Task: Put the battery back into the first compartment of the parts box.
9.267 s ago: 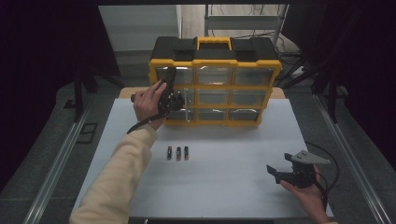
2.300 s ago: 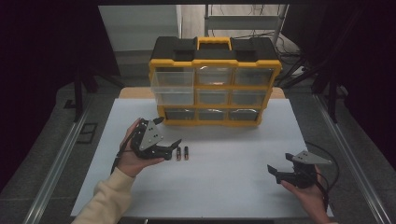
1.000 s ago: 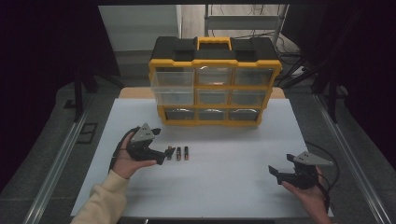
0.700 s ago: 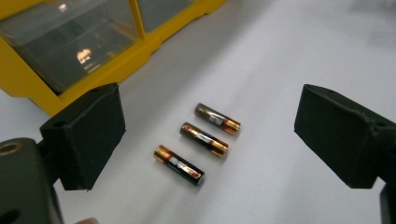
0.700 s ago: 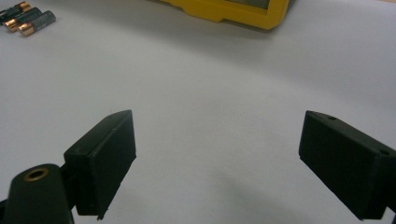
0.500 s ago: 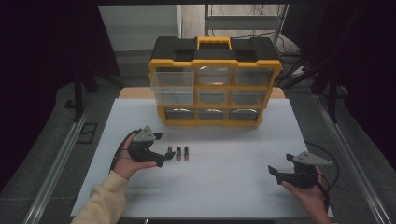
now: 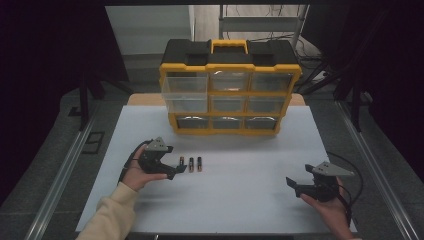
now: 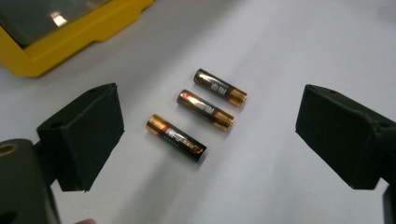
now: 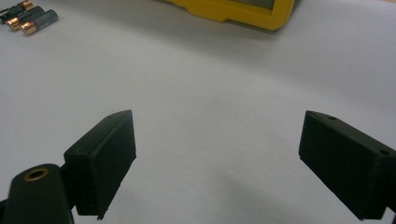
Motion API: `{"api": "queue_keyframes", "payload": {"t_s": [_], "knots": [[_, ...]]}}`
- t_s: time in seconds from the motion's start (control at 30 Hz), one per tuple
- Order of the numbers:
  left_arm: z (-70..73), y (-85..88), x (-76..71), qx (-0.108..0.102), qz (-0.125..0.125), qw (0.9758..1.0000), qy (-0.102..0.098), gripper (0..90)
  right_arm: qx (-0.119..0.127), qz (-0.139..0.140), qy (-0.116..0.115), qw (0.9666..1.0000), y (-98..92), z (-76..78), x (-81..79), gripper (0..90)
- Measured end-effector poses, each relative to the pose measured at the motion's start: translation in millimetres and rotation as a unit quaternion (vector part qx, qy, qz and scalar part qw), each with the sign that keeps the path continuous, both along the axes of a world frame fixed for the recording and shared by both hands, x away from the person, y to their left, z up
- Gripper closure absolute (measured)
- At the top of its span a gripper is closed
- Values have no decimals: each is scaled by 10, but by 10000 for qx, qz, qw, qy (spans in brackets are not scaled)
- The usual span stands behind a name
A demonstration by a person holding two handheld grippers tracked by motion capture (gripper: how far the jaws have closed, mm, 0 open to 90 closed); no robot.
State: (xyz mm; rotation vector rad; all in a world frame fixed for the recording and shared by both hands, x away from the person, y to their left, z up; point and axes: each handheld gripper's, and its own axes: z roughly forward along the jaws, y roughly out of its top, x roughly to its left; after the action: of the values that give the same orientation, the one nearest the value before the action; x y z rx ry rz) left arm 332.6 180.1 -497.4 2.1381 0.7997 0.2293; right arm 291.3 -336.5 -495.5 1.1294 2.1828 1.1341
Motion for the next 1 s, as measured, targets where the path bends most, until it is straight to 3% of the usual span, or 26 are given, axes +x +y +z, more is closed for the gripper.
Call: {"api": "queue_keyframes", "payload": {"t_s": [0.67,0.77,1.0], "knots": [[-221,-73,87,435,-187,9988,146,78,-5,6,-8,10000,-6,0,6,114],[-247,-81,120,468,-263,9985,96,83,0,25,1,10000,-3,-3,6,114],[-319,-118,229,573,-409,9972,233,86,-13,29,19,10000,-1,-10,13,114]]}}
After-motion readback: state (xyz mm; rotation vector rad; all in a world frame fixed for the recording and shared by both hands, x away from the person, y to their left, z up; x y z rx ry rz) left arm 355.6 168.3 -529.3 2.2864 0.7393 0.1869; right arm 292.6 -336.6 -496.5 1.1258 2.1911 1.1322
